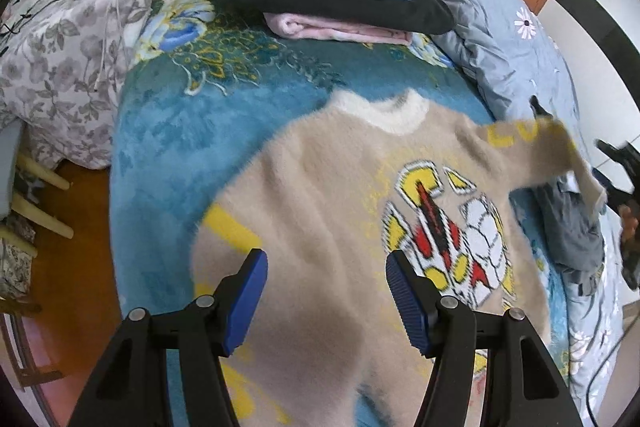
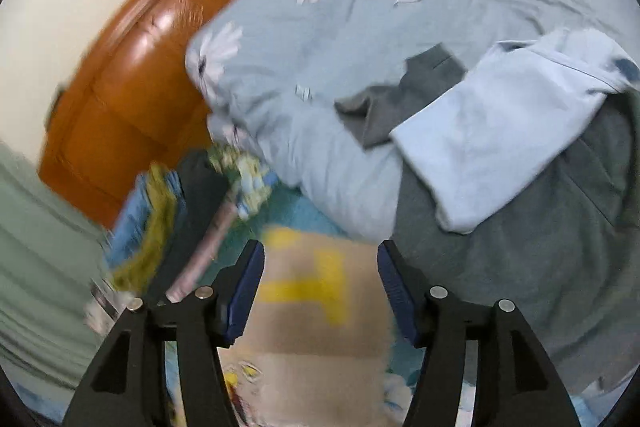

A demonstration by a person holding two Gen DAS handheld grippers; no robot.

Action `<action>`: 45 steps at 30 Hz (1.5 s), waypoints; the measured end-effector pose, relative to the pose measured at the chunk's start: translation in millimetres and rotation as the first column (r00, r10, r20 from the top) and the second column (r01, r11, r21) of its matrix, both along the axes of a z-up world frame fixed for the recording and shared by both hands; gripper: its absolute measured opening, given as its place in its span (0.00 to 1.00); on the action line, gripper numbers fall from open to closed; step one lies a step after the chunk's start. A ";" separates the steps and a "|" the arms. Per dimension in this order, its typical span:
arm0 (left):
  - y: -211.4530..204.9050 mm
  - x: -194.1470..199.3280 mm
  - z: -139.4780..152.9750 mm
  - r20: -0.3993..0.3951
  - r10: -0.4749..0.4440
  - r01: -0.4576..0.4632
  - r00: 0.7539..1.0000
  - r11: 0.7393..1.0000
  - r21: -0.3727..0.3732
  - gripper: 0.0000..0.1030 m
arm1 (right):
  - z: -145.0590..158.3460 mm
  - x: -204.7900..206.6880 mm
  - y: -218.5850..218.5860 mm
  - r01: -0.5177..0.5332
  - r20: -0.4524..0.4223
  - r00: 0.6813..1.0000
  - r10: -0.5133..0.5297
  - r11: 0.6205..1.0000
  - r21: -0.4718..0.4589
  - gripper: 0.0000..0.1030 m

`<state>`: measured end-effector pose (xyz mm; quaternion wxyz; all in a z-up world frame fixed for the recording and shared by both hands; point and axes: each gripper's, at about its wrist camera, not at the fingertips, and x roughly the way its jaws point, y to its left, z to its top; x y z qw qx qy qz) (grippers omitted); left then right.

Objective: Fold clothes

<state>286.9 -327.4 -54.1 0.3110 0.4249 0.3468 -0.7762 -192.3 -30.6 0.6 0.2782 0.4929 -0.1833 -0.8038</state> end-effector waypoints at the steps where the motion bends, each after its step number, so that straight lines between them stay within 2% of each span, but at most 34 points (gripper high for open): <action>1: -5.9 0.9 0.0 0.013 0.008 -0.007 1.000 1.000 -0.007 0.64 | -2.9 4.2 4.6 -0.004 0.014 1.000 0.004 1.000 0.003 0.59; 5: -33.1 3.5 -7.4 0.049 0.046 -0.046 0.998 0.999 -0.014 0.64 | -14.5 21.0 22.9 -0.021 0.069 0.997 0.020 1.000 0.015 0.59; 7: -45.3 3.9 -13.3 0.066 0.060 -0.059 0.996 0.998 -0.012 0.64 | -31.4 40.5 19.3 -0.109 0.111 0.989 0.102 0.992 0.064 0.59; 9: -55.0 2.4 -21.1 0.081 0.061 -0.061 0.995 0.998 -0.006 0.64 | -57.2 65.2 10.2 -0.213 0.166 0.967 0.192 0.969 0.123 0.59; 11: -66.1 -1.6 -33.1 0.086 0.048 -0.052 0.995 0.998 0.046 0.64 | -68.2 73.8 4.4 -0.245 0.178 0.960 0.216 0.957 0.155 0.59; 16: -76.5 -12.6 -50.0 0.036 0.013 -0.018 0.999 0.989 0.145 0.64 | -95.7 95.3 -10.0 -0.322 0.212 0.938 0.275 0.918 0.233 0.59; 21: -69.7 -27.9 -57.6 0.063 -0.045 0.036 0.997 0.989 0.142 0.62 | -123.1 116.7 -24.5 -0.397 0.250 0.911 0.329 0.866 0.305 0.59; 23: -65.0 -31.9 -58.5 0.070 -0.069 0.059 0.995 0.990 0.130 0.57 | -131.0 124.4 -28.4 -0.420 0.264 0.900 0.345 0.847 0.326 0.43; 24: -62.6 -33.2 -58.5 0.073 -0.078 0.068 0.994 0.990 0.122 0.46 | -129.9 126.8 -27.4 -0.424 0.267 0.899 0.348 0.845 0.326 0.30; 25: -60.3 -34.5 -58.5 0.076 -0.086 0.077 0.993 0.990 0.114 0.36 | -128.8 129.2 -26.4 -0.427 0.269 0.897 0.350 0.843 0.326 0.22; 27: -57.9 -36.7 -57.8 0.065 -0.099 0.091 0.993 0.990 0.111 0.28 | -124.2 134.8 -25.3 -0.421 0.250 0.903 0.349 0.836 0.351 0.19; 31: -48.1 -53.5 -47.0 0.110 -0.145 0.141 0.983 0.989 0.043 0.23 | -109.8 142.1 -21.4 -0.386 0.188 0.922 0.337 0.824 0.415 0.13; 35: -26.5 -85.5 -21.7 0.101 -0.258 0.263 0.961 0.964 -0.035 0.23 | -95.1 147.8 -6.1 -0.342 0.145 0.939 0.311 0.822 0.455 0.10; 40: 5.7 -136.4 8.3 0.060 -0.393 0.398 0.917 0.912 -0.104 0.23 | -81.0 157.1 34.2 -0.291 0.146 0.957 0.252 0.838 0.461 0.09; 42: 14.6 -157.4 11.5 0.086 -0.420 0.428 0.904 0.894 -0.130 0.23 | -76.6 161.4 51.0 -0.268 0.149 0.963 0.224 0.849 0.455 0.09; 44: 23.0 -170.2 6.0 0.169 -0.442 0.468 0.881 0.868 -0.168 0.23 | -78.1 167.8 67.4 -0.239 0.165 0.969 0.184 0.870 0.431 0.09; 45: 23.7 -172.6 -1.2 0.205 -0.440 0.475 0.874 0.864 -0.169 0.23 | -81.6 171.8 71.7 -0.233 0.178 0.969 0.171 0.874 0.427 0.09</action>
